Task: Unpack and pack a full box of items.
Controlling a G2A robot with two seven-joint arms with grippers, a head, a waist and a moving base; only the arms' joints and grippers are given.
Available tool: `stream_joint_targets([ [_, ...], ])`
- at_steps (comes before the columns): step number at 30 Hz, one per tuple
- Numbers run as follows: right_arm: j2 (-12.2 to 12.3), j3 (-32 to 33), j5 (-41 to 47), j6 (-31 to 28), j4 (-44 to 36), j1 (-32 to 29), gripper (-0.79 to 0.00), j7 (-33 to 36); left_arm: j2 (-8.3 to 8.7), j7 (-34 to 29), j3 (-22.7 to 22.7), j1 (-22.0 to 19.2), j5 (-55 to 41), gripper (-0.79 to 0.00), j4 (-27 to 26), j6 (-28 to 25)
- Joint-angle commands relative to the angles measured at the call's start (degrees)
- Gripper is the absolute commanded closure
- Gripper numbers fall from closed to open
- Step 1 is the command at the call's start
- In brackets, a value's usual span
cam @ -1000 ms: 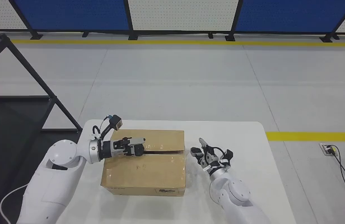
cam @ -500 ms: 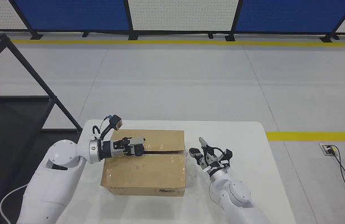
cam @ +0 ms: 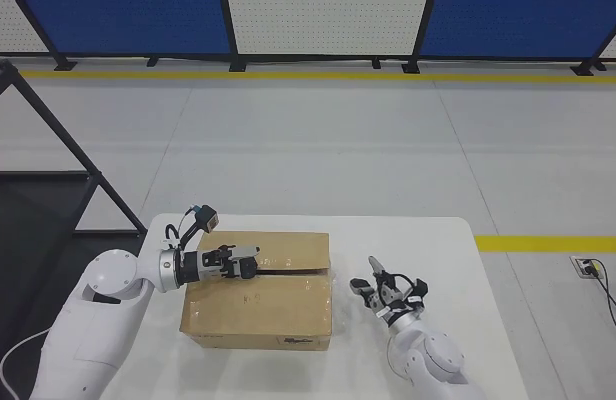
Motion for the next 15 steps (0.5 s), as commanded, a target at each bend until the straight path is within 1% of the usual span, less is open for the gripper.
stream_joint_targets([
  [1, -0.2, -0.6, 0.6, 1.0, 1.1, 0.8, -0.511, 0.4, 0.00, 0.0, 0.0, 0.0, 0.0, -0.785, 0.0, 0.0],
  [5, -0.8, -2.0, 1.7, 2.2, 4.0, 3.0, -0.449, 1.4, 0.00, 0.0, 0.0, 0.0, 0.0, -0.785, 0.0, 0.0],
  [10, -1.5, -3.6, 1.7, 2.7, 6.7, 5.6, -0.425, 1.1, 0.00, 0.0, 0.0, 0.0, 0.0, -0.785, 0.0, 0.0],
  [11, -1.6, -3.9, 1.7, 3.0, 7.2, 6.1, -0.409, 1.1, 0.00, 0.0, 0.0, 0.0, 0.0, -0.785, 0.0, 0.0],
  [15, -2.0, -4.9, 1.5, 4.6, 8.9, 7.9, -0.394, 1.1, 0.00, 0.0, 0.0, 0.0, 0.0, -0.785, 0.0, 0.0],
])
